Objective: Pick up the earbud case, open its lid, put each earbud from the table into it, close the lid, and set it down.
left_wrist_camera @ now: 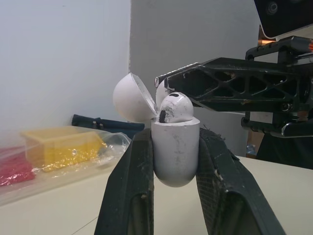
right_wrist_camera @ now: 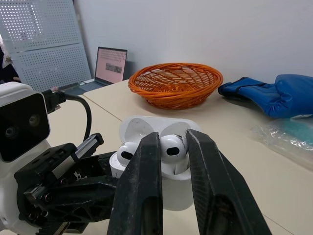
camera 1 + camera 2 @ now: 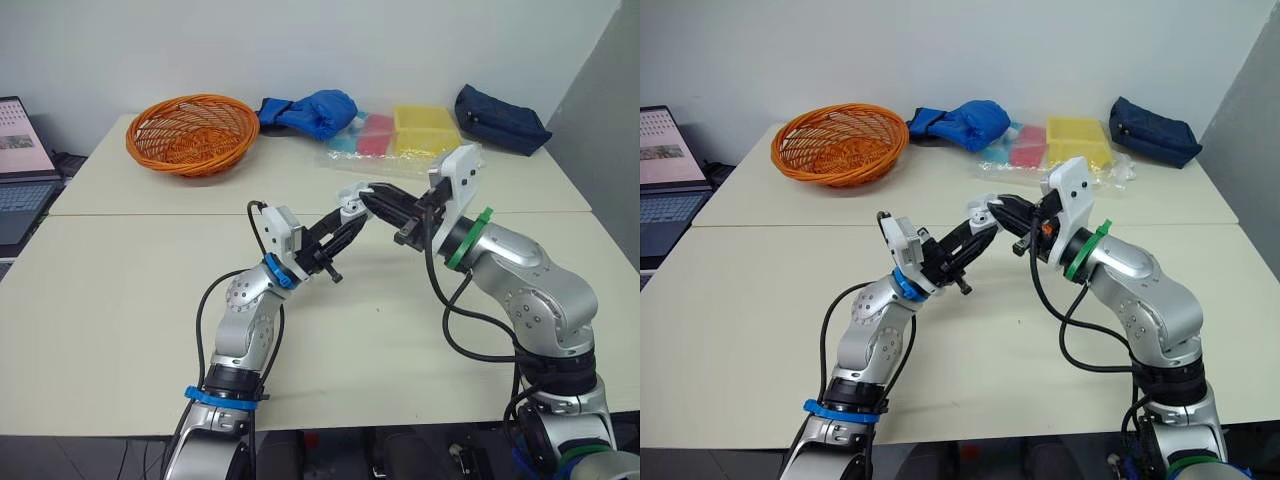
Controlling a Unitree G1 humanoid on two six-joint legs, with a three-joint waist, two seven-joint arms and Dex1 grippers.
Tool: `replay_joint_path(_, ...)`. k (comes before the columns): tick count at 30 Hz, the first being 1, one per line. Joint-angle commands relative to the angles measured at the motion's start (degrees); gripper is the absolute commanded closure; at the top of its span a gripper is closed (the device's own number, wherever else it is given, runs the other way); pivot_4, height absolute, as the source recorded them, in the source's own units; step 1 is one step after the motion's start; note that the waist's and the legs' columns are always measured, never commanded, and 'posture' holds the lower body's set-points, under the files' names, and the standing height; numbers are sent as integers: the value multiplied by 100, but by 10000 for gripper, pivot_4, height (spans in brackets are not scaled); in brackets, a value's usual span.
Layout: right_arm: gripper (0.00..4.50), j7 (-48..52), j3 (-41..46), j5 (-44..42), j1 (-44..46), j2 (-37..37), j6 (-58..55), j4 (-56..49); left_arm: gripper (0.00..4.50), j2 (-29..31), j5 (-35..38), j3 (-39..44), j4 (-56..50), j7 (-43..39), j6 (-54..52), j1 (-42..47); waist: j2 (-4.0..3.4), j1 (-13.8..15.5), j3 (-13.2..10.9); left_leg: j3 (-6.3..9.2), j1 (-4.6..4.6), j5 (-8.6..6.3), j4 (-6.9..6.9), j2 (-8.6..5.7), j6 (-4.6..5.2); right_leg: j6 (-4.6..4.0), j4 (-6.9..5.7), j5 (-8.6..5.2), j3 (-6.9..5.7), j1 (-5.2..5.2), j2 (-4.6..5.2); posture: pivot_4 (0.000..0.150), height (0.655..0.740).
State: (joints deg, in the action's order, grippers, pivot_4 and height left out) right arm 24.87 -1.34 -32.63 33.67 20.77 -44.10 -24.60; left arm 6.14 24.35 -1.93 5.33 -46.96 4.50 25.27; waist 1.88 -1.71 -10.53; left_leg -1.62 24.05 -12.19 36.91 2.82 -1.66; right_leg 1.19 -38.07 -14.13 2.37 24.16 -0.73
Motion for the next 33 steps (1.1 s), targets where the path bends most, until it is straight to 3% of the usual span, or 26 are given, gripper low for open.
replay_joint_path(1, 31458, 50, -8, -21, -4, -10, 39, -105, 37293, -49, 80, 18, -233, -3, 141, 76, 0, 0, 0, 0, 0, 0, 0, 0, 0, 0, 0, 0, 0, 0, 0, 1500, 7400)
replay_joint_path(5, 17689, 58, 5, -52, 16, -23, 22, -122, 37293, -48, 83, 15, -240, -1, 121, 88, 0, -1, 0, 0, 0, 0, 0, 0, 0, 0, 0, 0, 1, 0, 0, 1500, 7400)
replay_joint_path(13, 17689, 287, 537, -595, -40, 175, -129, -347, 37293, -60, 77, -16, -241, -8, 92, 78, 0, 1, 0, 0, 0, 0, 0, 0, 0, 0, 0, 0, 0, 0, 0, 1500, 7400)
replay_joint_path(20, 17689, 1161, 1394, -1850, 174, 1432, -876, -225, 37293, 53, 115, 27, -138, -142, 51, 184, 0, 4, 0, 0, 2, 0, 0, -2, 0, 0, 4, 0, 0, -1, 2, 1500, 7400)
replay_joint_path(23, 17689, 1404, 1390, -1939, 417, 1801, -984, 213, 37293, 119, 147, 34, 9, -308, 49, 296, 0, -10, 0, -1, -2, 0, 0, -2, 0, 0, 3, 0, 1, -2, 1, 1500, 7400)
replay_joint_path(26, 23719, 1945, 953, -1412, 732, 2172, -746, 1121, 37293, 228, 263, 29, 99, -609, -56, 456, 0, -18, 0, -2, -10, 0, 0, -1, 1, -3, -1, 2, 3, -5, -4, 1500, 7400)
replay_joint_path(29, 34634, 2040, 295, -679, 975, 2237, -519, 1857, 37293, 344, 271, 13, 121, -818, -66, 517, 0, -26, 0, -7, -15, 0, 0, 0, 2, -4, 0, 3, 8, -6, -5, 1500, 7400)
replay_joint_path(32, 44761, 1854, -56, -174, 1288, 1841, -324, 2558, 37293, 373, 300, 35, 129, -870, -83, 553, -1, -28, 0, -8, -11, 0, -4, 0, 2, -4, 3, 3, 8, -2, -5, 1500, 7400)
replay_joint_path(33, 44761, 1783, -79, -100, 1467, 1601, -248, 2801, 37293, 368, 293, 34, 130, -871, -77, 569, -1, -25, 0, -11, -9, 0, -4, 0, 2, -3, 2, 3, 12, 2, -5, 1500, 7400)
